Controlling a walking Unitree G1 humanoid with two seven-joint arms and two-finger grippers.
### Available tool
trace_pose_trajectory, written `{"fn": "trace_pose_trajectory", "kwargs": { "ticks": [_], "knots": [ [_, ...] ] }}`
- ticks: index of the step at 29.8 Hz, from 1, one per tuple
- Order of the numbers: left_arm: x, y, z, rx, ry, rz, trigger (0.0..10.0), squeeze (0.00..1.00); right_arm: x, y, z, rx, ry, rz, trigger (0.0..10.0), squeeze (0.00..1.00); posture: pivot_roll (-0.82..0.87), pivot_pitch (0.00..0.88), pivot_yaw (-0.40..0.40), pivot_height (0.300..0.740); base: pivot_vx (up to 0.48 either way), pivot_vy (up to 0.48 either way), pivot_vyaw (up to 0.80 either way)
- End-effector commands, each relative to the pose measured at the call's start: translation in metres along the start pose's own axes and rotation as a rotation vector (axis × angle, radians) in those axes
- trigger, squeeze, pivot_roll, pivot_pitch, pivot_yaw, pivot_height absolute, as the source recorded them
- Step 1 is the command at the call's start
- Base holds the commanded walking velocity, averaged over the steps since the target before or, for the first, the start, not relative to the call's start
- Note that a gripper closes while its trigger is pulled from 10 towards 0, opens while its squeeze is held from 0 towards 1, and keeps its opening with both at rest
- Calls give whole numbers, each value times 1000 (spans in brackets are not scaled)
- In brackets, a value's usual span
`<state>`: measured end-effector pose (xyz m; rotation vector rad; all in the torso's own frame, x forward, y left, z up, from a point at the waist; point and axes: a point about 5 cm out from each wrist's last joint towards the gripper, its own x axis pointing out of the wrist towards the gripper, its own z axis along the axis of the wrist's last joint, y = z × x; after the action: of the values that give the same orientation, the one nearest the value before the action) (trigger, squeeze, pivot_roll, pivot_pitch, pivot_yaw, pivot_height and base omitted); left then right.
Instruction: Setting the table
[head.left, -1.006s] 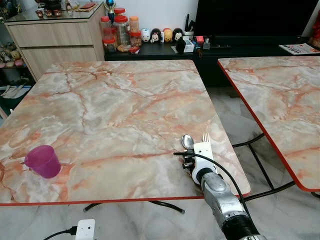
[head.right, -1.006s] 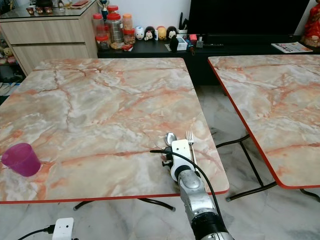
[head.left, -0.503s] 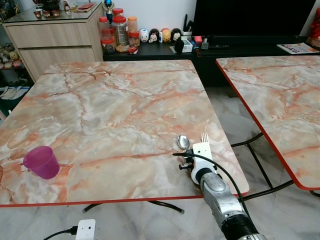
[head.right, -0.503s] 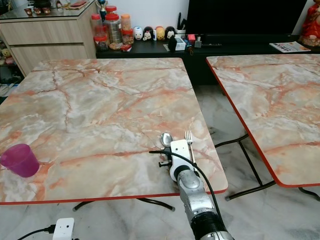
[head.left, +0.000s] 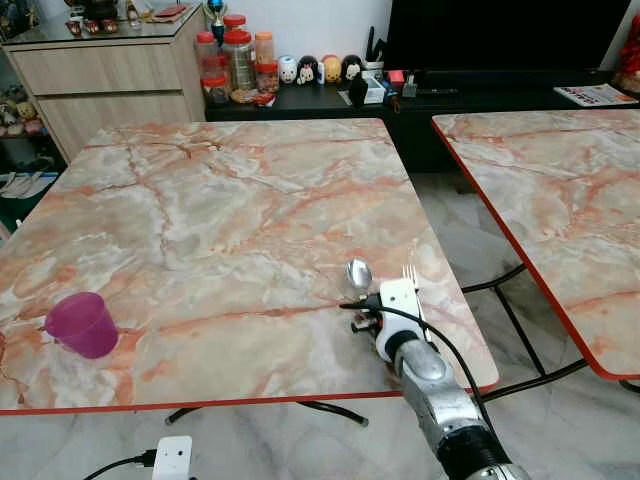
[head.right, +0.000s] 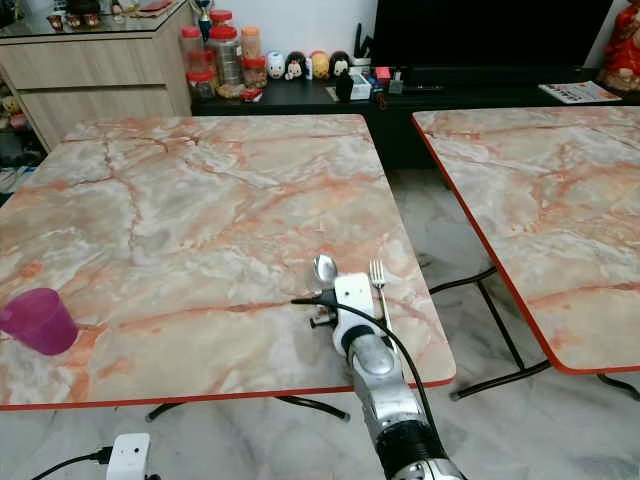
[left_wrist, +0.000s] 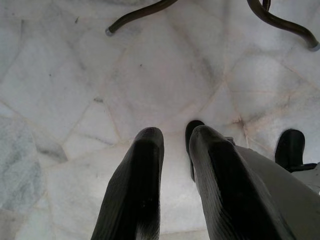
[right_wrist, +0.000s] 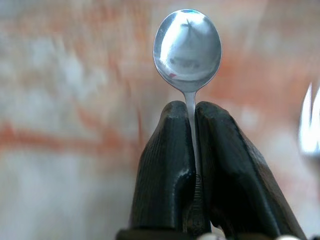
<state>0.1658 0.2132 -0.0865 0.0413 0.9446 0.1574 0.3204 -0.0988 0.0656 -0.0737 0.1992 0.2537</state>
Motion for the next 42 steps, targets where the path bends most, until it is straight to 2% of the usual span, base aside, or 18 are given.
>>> {"fn": "trace_pose_trajectory", "kwargs": {
  "ticks": [1, 7, 14, 29, 40, 42],
  "knots": [
    [0, -1, 0, 17, 5, 2, 10000, 0, 3, 3, 27, -65, -139, 11, 10000, 0, -5, 0, -1, 732, 0, 0, 0],
    [0, -2, 1, 1, -5, 10, 10000, 0, 4, 6, 37, -21, -191, 16, 10000, 0, 4, 0, -9, 732, 0, 0, 0],
    [0, -2, 1, -11, -16, 10, 10000, 0, 5, 4, 39, -45, -202, 4, 10000, 0, 8, 0, -13, 732, 0, -116, 0],
    [-1, 3, -1, -26, -13, 23, 10000, 0, 2, -2, 47, -61, -253, -48, 10000, 0, 11, 0, -2, 732, 0, -449, 0],
    [-1, 4, -2, -24, -13, 28, 10000, 0, 0, -13, 47, -64, -264, -106, 10000, 0, 11, 0, -4, 732, 0, -480, 0],
    [-1, 4, -2, -30, -12, 32, 10000, 0, 0, -15, 46, -65, -260, -113, 10000, 0, 12, 0, -5, 732, 0, 0, 0]
  ]
}}
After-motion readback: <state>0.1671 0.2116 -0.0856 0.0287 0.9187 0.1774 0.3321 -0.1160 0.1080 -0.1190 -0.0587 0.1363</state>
